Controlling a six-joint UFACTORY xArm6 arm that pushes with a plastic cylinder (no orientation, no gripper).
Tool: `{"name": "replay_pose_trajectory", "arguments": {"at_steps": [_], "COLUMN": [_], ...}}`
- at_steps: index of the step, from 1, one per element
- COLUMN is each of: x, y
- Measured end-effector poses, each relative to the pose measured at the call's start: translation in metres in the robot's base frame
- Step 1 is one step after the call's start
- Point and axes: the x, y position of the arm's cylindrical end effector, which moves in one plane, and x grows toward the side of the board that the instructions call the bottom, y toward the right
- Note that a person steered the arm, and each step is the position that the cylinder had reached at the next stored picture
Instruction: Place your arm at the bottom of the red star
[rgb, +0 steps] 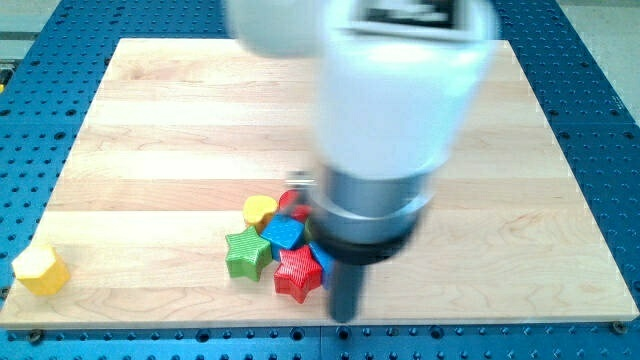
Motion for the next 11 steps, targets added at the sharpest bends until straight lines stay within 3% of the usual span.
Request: {"name": "replay_pose_trajectory", "arguments": {"at_steps": [1, 2, 3, 5, 9, 11], "x": [-0.003, -0.044, -0.001, 0.0, 0.0, -0.012], "y": [-0.003, -0.003, 0.005, -0.05, -0.049, -0.082]}}
